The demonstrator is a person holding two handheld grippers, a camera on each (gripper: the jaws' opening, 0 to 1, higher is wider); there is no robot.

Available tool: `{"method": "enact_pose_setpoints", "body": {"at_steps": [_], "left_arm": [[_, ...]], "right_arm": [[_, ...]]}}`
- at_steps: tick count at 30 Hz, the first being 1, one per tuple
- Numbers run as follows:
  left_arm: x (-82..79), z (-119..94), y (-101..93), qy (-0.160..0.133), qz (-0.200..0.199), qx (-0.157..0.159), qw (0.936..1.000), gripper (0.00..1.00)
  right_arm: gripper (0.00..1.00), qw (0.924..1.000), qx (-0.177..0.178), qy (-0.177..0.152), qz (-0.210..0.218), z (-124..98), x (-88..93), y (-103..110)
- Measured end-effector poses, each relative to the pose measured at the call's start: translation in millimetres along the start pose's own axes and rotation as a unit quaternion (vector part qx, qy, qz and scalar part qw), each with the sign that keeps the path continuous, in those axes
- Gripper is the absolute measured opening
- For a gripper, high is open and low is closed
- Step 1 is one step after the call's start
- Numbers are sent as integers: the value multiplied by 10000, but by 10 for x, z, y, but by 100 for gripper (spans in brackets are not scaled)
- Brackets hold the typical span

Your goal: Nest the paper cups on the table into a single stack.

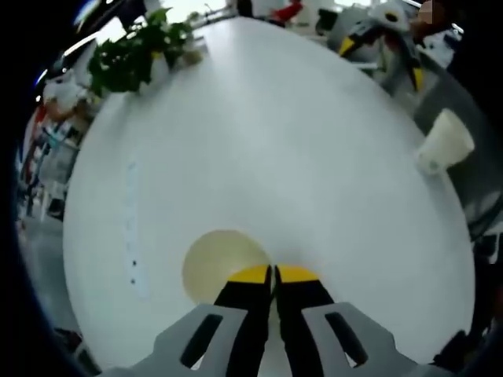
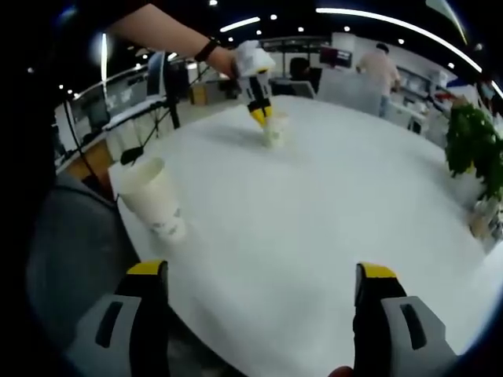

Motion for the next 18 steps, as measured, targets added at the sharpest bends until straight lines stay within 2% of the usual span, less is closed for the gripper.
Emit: {"method": "enact_pose_setpoints", "body": {"at_steps": [2, 12, 18], "left_arm": [[14, 1, -5, 110, 156, -3, 9998, 0], [-105, -95, -61, 137, 259, -65, 9995, 0], [-173, -214, -237, 297, 371, -14, 9989, 0]], "right_arm": [[97, 10000, 9, -15, 14, -1, 1, -6], [97, 10000, 31, -42, 50, -6, 16, -15], [97, 9998, 4, -177, 108, -18, -51, -34]]}}
Point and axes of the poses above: the point that each gripper's makers call its tool centre point, and the gripper's own axes: z roughly forward along the fingers, y roughly to its left, x roughly out of its underside, the point moved 3 cm from there along -z, roughly backward along the fingers, and after that the axes turned 3 degrees about x, right-handed, at the moved point
